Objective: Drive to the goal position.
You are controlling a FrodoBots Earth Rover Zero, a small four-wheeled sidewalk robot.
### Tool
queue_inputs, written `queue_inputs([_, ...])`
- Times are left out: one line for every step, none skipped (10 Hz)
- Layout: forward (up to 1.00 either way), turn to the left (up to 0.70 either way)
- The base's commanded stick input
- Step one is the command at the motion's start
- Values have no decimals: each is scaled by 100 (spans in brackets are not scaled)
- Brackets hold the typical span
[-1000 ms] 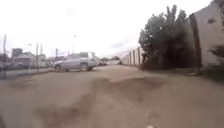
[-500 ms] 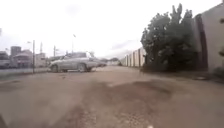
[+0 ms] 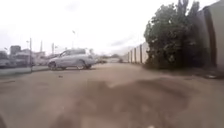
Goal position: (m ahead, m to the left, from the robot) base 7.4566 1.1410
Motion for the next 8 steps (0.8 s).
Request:
queue_inputs([85,1])
queue_inputs([85,1])
queue_inputs([85,1])
queue_inputs([85,1])
queue_inputs([85,1])
queue_inputs([85,1])
queue_inputs([85,1])
queue_inputs([85,1])
